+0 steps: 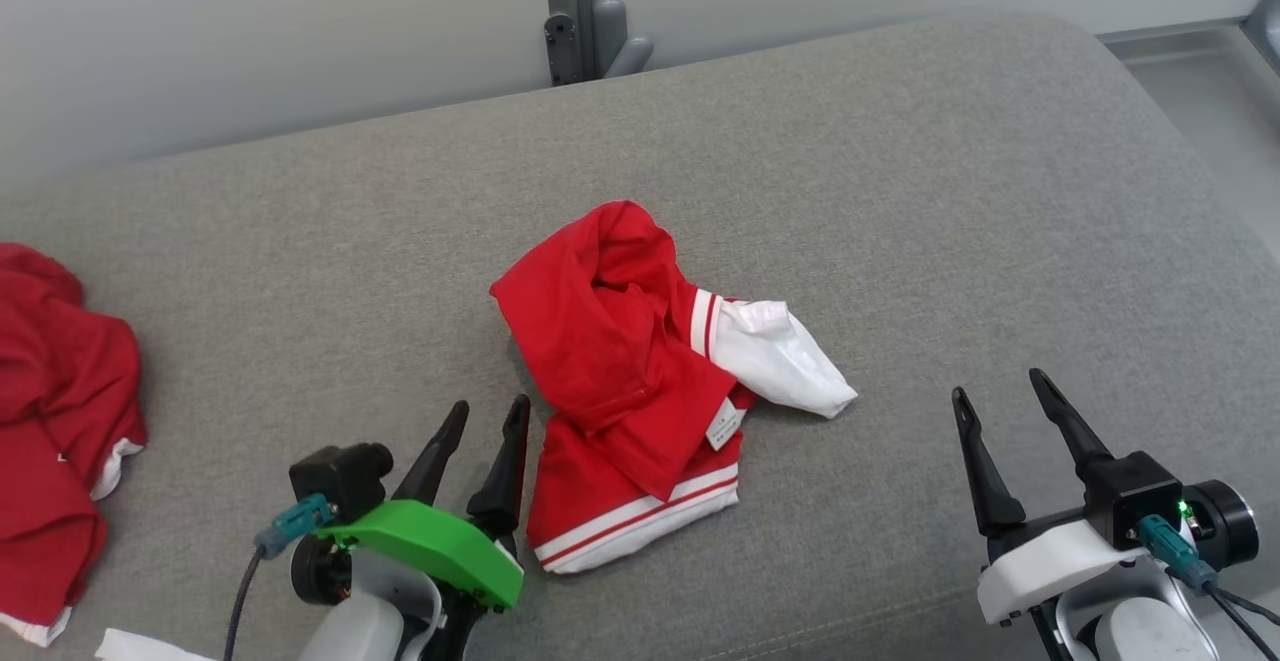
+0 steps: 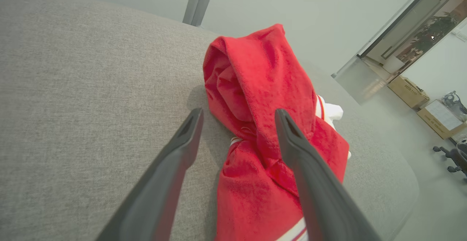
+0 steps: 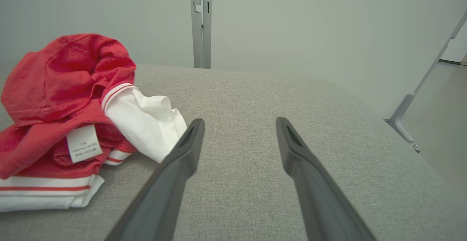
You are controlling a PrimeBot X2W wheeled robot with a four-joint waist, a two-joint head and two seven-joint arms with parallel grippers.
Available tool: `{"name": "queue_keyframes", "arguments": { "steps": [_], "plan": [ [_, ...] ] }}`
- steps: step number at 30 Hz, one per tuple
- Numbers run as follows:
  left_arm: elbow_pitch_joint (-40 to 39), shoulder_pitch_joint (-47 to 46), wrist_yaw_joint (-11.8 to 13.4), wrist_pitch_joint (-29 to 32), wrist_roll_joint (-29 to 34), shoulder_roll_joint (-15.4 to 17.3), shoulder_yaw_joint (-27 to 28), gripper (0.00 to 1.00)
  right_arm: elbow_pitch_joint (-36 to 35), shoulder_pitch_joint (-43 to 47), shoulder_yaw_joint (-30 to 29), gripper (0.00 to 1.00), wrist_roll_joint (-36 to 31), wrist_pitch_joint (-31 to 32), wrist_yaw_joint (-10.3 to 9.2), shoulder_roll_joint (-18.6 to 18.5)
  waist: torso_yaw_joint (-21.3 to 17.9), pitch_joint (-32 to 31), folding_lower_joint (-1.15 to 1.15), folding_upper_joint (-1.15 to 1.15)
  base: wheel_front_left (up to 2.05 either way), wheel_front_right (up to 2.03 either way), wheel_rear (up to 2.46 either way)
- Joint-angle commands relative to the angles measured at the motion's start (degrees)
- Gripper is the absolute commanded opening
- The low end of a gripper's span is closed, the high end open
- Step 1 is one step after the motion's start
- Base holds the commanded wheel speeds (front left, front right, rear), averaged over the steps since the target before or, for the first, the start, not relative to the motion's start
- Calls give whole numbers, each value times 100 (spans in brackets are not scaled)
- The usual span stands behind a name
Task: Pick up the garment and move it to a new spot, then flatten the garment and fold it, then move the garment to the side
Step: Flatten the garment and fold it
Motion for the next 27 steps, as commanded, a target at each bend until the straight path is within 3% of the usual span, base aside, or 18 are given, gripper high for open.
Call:
{"name": "queue_keyframes", "arguments": {
  "steps": [1, 8, 13, 15, 16, 17, 24, 27],
  "plan": [
    [187, -237, -12, 31, -326, 60, -41, 100, -6, -89, -4, 100, 4, -18, -2, 16, -306, 250, 0, 62, 0, 0, 0],
    [517, -738, -12, 50, -1462, 261, -489, 100, -5, -200, -38, 100, 8, -18, -2, 68, -615, 405, 0, 62, 0, 0, 0],
    [923, -938, -13, 2, -1822, 477, -767, 100, 36, -269, -13, 100, 20, -18, -2, 121, -792, 424, 0, 62, 0, 0, 0],
    [947, -1022, -13, 39, -1900, 539, -976, 42, 48, -300, -13, 100, 26, -18, -2, 141, -852, 427, 0, 62, 0, 0, 0],
    [947, -1022, -13, 39, -1900, 539, -976, 42, 48, -300, -13, 100, 26, -18, -2, 141, -852, 427, 0, 62, 0, 0, 0],
    [880, -1071, -13, 34, -1974, 587, -1088, 0, 53, -306, -6, 100, 34, -18, -2, 148, -881, 431, 0, 62, 0, 0, 0],
    [433, -1873, -2, 37, -1694, 1619, -1815, 0, 98, -324, 20, 100, 63, -18, -2, 206, -1081, 377, 0, 62, 0, 0, 0],
    [114, -2377, -2, 316, -1732, 2091, -2035, 0, 145, -315, 43, 100, 78, -18, -2, 223, -1177, 288, 0, 62, 0, 0, 0]
  ]
}}
